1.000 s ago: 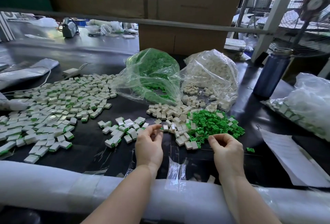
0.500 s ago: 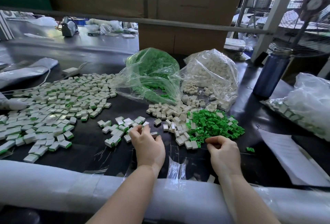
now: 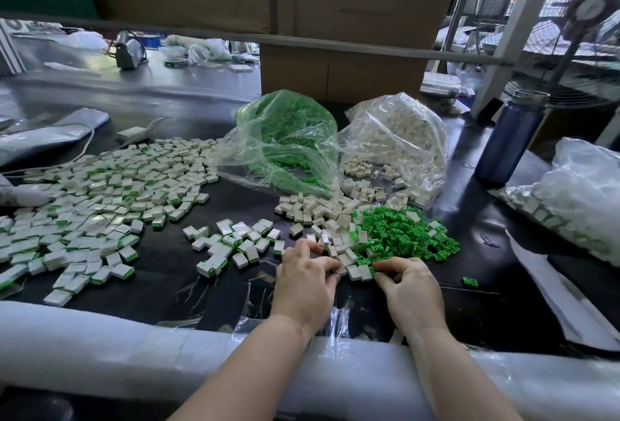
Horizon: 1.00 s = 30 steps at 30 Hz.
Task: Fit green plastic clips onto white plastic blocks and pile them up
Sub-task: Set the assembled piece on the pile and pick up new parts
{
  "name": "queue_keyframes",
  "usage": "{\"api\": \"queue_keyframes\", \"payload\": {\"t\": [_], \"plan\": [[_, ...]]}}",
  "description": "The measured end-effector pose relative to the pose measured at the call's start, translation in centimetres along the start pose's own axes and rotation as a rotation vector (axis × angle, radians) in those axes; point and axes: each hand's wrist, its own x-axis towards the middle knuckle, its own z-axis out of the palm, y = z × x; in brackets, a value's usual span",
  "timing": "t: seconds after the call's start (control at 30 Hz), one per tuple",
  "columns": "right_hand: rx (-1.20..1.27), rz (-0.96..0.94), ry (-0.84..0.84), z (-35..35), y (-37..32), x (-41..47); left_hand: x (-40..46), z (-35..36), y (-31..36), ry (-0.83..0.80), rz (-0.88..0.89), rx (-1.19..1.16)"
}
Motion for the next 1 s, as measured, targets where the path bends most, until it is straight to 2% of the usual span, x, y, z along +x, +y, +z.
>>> {"api": "queue_keyframes", "payload": {"t": [0.27, 0.4, 0.63, 0.93, 1.0], "plan": [[-0.057, 0.004, 0.015, -0.16, -0.42, -0.11, 0.18, -0.23, -0.16, 0.090, -0.090, -0.079], [-0.094, -0.004, 0.007, -0.13, -0.46, -0.05, 0.17, -0.25, -0.10, 0.046, -0.100, -0.042], [-0.111, -0.009, 0.008, 0.01, -0.31, 0.07, -0.01, -0.27, 0.16, -0.021, -0.012, -0.063], [-0.068, -0.064, 0.034, 0.12, -0.12, 0.02, -0.43, -0.86, 0.74, -0.032, -0.002, -0.363], [0.003, -0.084, 0.045, 0.07, -0.05, 0.00, -0.40, -0.97, 0.70, -0.038, -0.021, -0.428]]}}
